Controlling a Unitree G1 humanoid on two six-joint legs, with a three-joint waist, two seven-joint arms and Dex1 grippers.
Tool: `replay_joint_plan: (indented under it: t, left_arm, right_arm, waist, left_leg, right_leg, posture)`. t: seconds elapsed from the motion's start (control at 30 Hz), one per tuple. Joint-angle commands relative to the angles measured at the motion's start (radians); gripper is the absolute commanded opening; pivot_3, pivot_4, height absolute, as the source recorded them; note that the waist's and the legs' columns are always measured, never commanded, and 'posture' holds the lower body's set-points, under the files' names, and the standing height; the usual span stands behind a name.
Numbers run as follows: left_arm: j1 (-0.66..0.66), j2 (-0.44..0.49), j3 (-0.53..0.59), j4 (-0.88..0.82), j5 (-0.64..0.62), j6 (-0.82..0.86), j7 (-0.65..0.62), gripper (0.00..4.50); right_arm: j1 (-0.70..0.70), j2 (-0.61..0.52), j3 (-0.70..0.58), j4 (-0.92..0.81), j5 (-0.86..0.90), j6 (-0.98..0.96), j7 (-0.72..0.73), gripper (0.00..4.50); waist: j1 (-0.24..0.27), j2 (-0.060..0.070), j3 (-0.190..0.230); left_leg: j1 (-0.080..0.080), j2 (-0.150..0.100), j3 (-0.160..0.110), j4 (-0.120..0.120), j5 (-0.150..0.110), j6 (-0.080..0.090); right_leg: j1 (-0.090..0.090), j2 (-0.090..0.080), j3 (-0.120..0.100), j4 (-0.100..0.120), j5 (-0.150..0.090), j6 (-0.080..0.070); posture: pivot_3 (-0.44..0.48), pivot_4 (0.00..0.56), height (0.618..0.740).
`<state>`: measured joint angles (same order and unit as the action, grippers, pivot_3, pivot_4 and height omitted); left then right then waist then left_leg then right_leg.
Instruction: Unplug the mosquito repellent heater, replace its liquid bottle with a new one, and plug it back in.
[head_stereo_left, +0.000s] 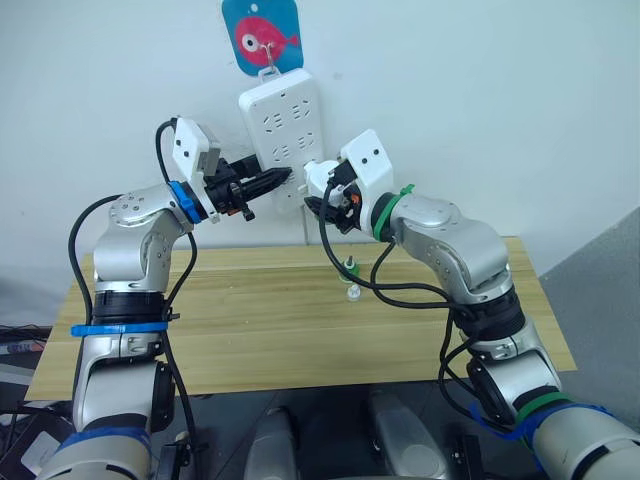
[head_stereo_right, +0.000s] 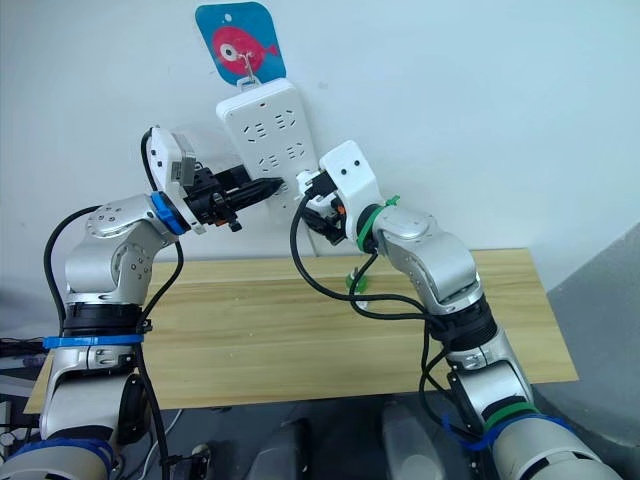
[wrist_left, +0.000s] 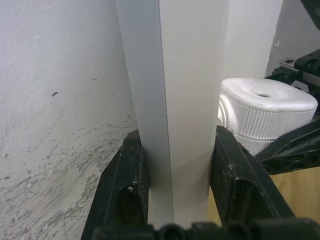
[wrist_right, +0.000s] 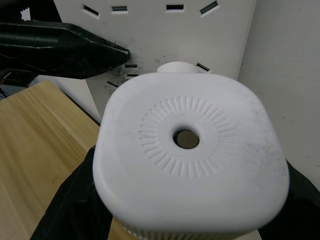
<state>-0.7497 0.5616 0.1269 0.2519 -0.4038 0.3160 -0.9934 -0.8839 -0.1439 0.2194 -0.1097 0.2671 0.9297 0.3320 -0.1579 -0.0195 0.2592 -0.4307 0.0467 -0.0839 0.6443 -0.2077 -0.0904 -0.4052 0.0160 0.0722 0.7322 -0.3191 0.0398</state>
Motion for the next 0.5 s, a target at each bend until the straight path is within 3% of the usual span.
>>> replay_joint_plan:
  t: [0.03,0.5]
  left_arm:
    - [0.029,-0.010,-0.081,-0.048,0.023,-0.053,-0.082,1.30]
    - [0.040,-0.007,-0.095,-0.049,0.033,-0.079,-0.083,1.30]
  right_arm:
    - [-0.081,0.018,-0.060,0.012,-0.014,-0.035,-0.030,3.06]
    - [-0.119,0.027,-0.059,0.045,-0.009,-0.040,0.007,3.05]
  waist:
    - [-0.002,0.000,0.000]
    - [-0.007,0.000,0.000]
  left_leg:
    - [0.000,0.000,0.000,0.000,0.000,0.000]
    - [0.000,0.000,0.000,0.000,0.000,0.000]
  right_leg:
    - [0.000,0.000,0.000,0.000,0.000,0.000]
    - [0.000,0.000,0.000,0.000,0.000,0.000]
  posture:
    - [-0.123,0.199,0.725]
    - [-0.124,0.199,0.725]
